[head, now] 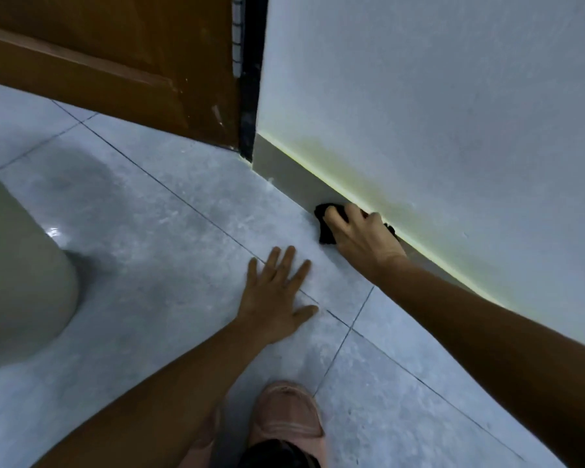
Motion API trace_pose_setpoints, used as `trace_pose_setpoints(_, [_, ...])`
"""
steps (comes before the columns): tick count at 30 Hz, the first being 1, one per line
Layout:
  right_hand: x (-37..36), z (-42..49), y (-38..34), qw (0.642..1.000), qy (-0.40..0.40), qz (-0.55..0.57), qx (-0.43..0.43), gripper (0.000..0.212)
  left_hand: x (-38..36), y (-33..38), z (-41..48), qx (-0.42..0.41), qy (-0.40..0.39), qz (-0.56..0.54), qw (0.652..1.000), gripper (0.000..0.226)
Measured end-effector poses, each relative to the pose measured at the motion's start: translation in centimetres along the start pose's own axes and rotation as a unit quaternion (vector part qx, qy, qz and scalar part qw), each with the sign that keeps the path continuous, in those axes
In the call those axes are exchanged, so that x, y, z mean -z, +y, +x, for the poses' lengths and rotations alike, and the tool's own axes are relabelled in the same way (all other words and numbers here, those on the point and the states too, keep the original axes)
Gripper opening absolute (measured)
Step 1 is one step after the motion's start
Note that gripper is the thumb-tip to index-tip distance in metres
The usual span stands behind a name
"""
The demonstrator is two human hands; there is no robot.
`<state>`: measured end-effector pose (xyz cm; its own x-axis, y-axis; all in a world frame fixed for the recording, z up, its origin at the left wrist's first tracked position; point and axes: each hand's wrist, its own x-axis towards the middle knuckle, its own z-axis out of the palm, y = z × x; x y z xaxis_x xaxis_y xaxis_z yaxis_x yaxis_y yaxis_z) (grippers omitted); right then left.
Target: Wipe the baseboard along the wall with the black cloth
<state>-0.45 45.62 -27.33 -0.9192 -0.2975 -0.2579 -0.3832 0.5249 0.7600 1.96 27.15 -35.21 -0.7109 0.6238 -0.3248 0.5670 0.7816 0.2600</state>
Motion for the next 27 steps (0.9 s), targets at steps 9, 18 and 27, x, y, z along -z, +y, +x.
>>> trace_pose_setpoints(9, [-1.1, -6.1, 2.0, 0.997, -0.014, 0.039, -0.06, 0.047, -0.2, 0.2, -0.4, 0.008, 0.026, 0.009, 1.0, 0.085])
trace_pose_setpoints(18, [-2.3, -4.3, -0.1, 0.999, -0.022, -0.004, -0.024, 0.072, -0.3, 0.7, -0.3, 0.022, 0.029, 0.013, 0.999, 0.085])
trace_pose_setpoints(27, [-3.3, -13.4, 3.0, 0.998, -0.034, 0.028, -0.039, 0.045, -0.3, 2.9, -0.2, 0.044, 0.041, 0.0, 0.998, 0.084])
